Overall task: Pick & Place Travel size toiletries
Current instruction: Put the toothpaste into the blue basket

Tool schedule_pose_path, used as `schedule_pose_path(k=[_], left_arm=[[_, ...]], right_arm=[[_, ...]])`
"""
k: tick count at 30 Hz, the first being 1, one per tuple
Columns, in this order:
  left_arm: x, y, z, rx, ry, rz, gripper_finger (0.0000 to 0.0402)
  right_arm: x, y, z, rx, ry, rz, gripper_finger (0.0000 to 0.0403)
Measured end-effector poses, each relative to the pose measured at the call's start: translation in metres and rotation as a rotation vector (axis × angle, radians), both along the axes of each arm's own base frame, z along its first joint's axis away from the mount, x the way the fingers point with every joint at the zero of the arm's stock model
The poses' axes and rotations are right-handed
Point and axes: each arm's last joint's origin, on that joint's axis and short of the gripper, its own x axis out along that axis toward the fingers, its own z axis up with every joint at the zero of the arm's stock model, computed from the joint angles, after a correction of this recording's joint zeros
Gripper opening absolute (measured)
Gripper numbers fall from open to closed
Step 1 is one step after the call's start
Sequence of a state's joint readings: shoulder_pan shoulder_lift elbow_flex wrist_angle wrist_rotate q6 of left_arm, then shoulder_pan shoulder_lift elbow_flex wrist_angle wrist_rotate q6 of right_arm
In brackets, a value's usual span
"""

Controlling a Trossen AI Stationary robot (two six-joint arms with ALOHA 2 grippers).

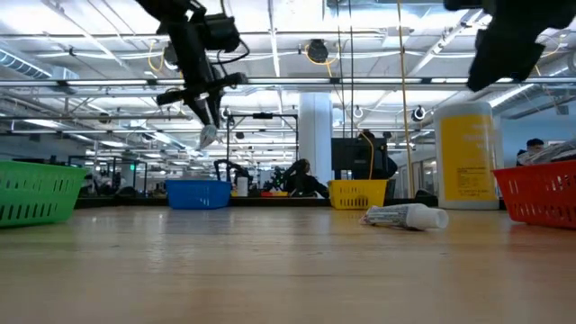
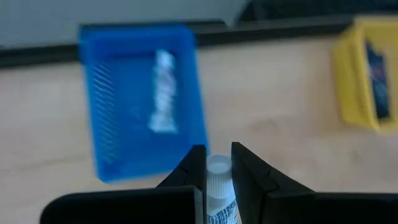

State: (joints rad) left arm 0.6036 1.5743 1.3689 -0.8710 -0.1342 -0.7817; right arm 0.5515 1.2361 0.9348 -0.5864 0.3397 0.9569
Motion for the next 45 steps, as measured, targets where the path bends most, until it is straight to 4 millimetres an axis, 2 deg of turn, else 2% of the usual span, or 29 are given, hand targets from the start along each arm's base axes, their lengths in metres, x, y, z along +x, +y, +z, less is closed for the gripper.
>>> schedule_pose_path(k=[7, 13, 17, 23, 33, 36, 45], left_arm=[[-0.027, 0.039, -0.003, 0.092, 0.067, 0.098, 0.0037], [-0.040, 0.060, -0.010, 0.164, 0.060, 0.132, 0.0037], [-0.044, 0.064, -0.018, 0.181, 0.065, 0.129, 0.0037], [-0.045, 0.067, -0.030, 0.214, 0.072, 0.129, 0.0037], [-0.046, 0.069, -0.035, 0.228, 0.062, 0.053, 0.0039], [-0.045, 0.068, -0.035, 0.232, 0.069, 0.019, 0.0058], [-0.044, 0.068, -0.035, 0.211, 0.043, 0.005, 0.0162]], right_arm=[[0.022, -0.010, -0.005, 0.005, -0.052, -0.052, 0.0095], [0.041, -0.022, -0.007, 0.015, -0.116, -0.103, 0.0095], [0.050, -0.028, -0.007, 0.020, -0.154, -0.121, 0.0095], [0.054, -0.037, -0.007, 0.017, -0.158, -0.158, 0.0095], [0.054, -0.038, -0.008, 0.004, -0.157, -0.147, 0.0095], [0.054, -0.038, -0.008, 0.006, -0.156, -0.145, 0.0095], [0.054, -0.037, -0.008, -0.003, -0.149, -0.112, 0.0095]])
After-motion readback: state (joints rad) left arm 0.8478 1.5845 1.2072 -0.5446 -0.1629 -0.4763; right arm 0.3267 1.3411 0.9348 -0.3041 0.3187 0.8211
